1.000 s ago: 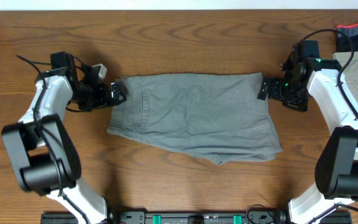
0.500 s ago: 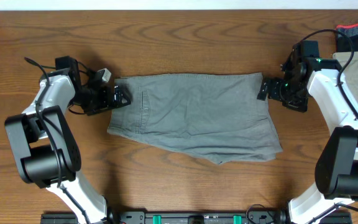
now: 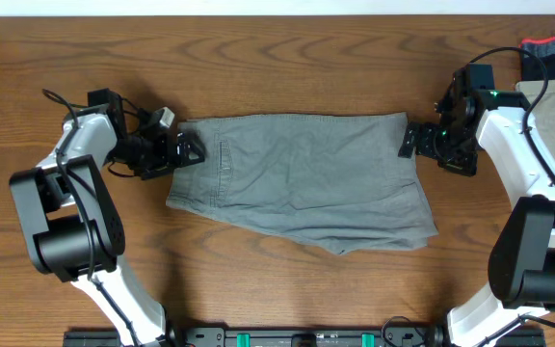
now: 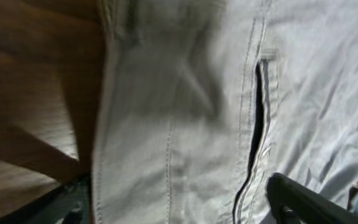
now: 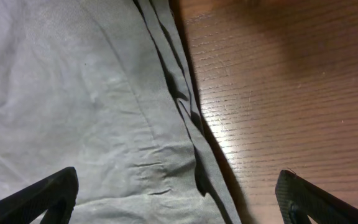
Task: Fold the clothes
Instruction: 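Grasp the shorts' left edge with the left gripper and lift it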
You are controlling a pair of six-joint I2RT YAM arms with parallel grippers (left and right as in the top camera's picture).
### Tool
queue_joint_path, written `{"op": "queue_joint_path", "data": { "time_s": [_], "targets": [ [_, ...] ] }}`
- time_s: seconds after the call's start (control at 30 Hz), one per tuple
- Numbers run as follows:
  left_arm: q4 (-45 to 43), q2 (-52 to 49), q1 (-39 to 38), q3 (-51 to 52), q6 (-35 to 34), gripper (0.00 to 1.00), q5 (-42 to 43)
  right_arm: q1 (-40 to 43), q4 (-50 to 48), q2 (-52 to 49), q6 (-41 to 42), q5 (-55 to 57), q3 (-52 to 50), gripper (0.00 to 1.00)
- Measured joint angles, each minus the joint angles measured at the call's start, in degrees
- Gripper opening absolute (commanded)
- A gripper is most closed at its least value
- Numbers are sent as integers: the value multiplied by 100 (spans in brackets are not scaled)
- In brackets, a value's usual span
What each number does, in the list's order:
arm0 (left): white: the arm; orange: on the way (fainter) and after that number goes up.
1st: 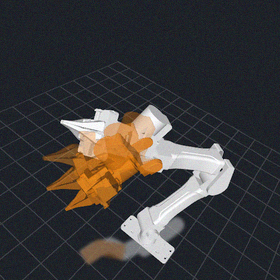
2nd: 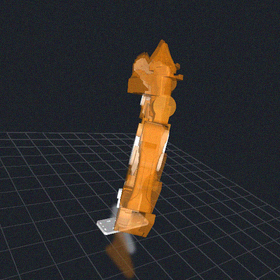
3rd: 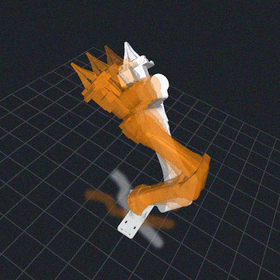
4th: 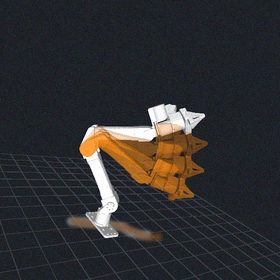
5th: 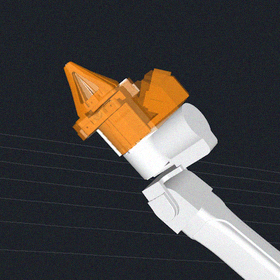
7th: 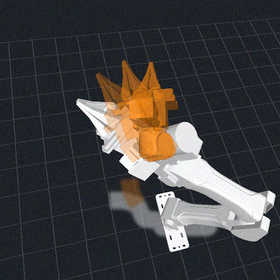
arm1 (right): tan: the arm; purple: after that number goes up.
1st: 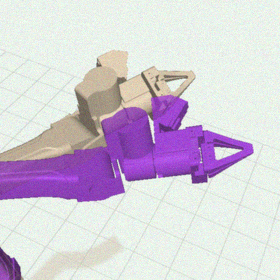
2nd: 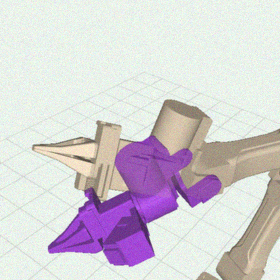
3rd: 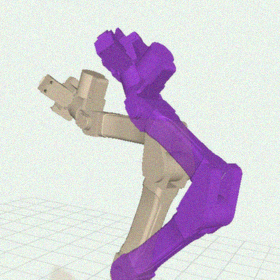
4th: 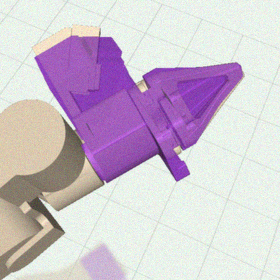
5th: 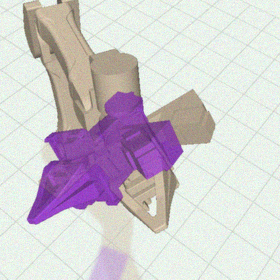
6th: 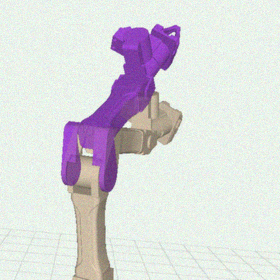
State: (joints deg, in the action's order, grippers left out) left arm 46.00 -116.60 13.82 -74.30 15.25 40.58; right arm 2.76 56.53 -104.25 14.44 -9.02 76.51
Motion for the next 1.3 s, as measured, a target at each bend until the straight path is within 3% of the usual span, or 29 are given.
{"op": "queue_joint_path", "data": {
  "time_s": [0.07,0.27,0.37,0.4,0.43,0.93,1.3],
  "targets": [
    [68,-44,-11,2,-4,75,57,0,0,0,0,0,0,99],
    [87,-184,-31,57,-4,33,52,0,24,2,0,-2,-2,99],
    [90,-236,-50,94,2,21,11,0,105,0,0,-2,-4,99],
    [103,-245,-55,105,-2,10,-11,0,120,0,0,-2,-4,99],
    [103,-256,-57,111,-26,6,-15,0,127,0,0,-2,-4,99],
    [350,-289,273,-57,-262,6,-365,0,236,0,-24,-4,-4,99],
    [1550,-170,511,-979,-520,6,-1025,0,83,0,-46,-4,-4,99]
  ]
}}
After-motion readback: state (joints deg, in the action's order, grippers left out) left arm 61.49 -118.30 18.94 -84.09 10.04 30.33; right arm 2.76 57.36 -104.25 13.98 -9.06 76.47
